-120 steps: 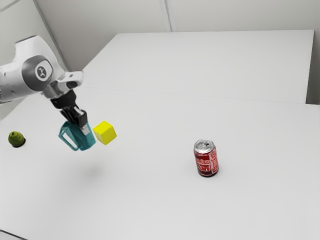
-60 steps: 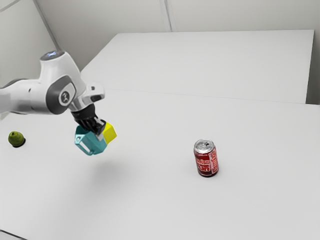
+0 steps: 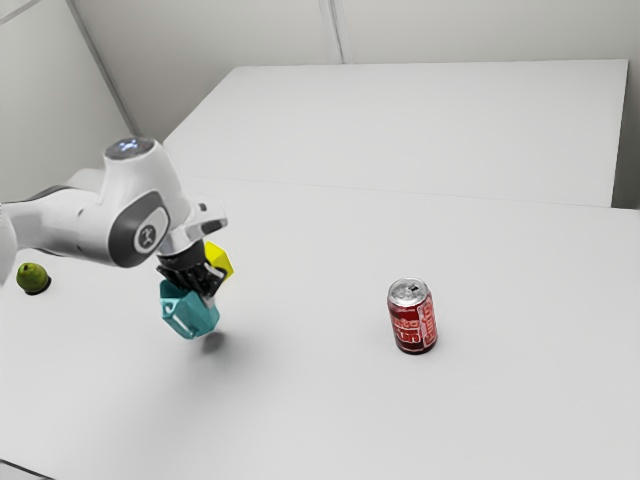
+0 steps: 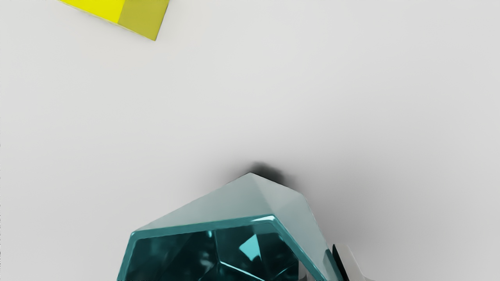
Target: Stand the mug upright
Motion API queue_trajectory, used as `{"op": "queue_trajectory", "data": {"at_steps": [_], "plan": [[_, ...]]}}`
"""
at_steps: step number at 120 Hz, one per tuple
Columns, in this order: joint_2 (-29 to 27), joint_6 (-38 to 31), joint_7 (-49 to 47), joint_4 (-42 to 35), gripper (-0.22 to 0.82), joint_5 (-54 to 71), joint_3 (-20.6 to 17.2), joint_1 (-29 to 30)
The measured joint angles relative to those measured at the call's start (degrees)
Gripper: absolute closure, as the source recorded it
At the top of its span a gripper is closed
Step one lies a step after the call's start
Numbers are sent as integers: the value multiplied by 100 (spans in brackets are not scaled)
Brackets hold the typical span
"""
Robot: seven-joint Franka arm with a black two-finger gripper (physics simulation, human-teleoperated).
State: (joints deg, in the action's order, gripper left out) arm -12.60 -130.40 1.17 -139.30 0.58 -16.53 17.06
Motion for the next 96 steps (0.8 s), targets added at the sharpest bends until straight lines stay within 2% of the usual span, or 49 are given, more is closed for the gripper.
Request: {"op": "queue_trajectory", "data": {"at_steps": [33, 96], "plan": [[180, -433, -576, -156, 77, 296, -69, -35], [634, -736, -1251, -144, 77, 478, -69, -100]]}}
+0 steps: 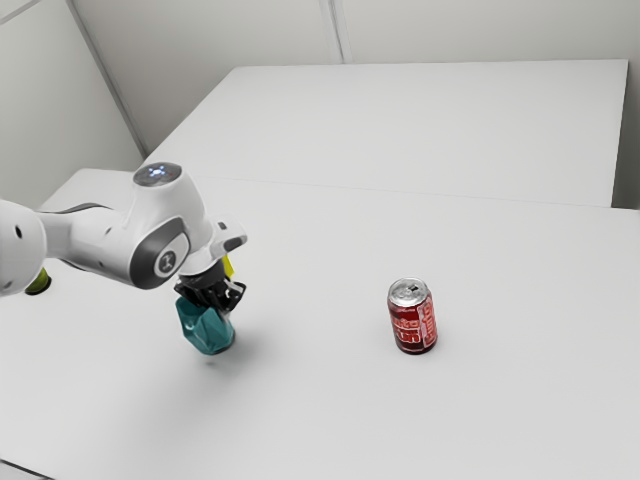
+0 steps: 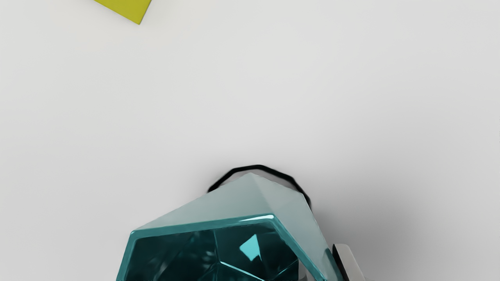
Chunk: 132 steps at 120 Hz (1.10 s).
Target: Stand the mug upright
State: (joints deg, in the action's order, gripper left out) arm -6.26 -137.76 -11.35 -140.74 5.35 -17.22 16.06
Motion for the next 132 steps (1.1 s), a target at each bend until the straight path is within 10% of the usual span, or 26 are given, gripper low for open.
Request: {"op": "queue_trajectory", "data": {"at_steps": [132], "plan": [[-779, 887, -177, 564, 6, -469, -7, -130]]}}
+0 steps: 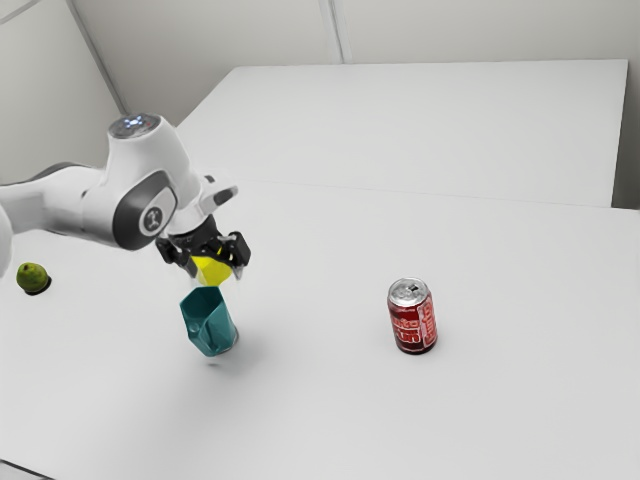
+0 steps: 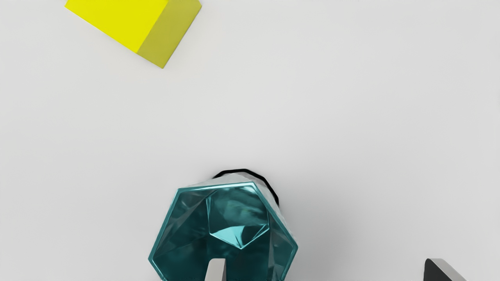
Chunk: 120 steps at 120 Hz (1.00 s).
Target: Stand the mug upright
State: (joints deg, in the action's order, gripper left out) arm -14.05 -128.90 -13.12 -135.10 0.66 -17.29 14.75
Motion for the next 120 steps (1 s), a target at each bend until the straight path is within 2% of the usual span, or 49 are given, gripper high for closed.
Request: {"op": "queue_trajectory", "data": {"at_steps": [36, 44, 64, 120], "plan": [[367, 1690, -16, 1595, 3, -101, 54, -174], [553, 2005, -17, 1979, 3, -96, 192, -376], [951, 2639, -12, 2748, 2, -47, 825, -1022], [1326, 4101, -2, 4331, 2, 215, 1195, -1231]]}}
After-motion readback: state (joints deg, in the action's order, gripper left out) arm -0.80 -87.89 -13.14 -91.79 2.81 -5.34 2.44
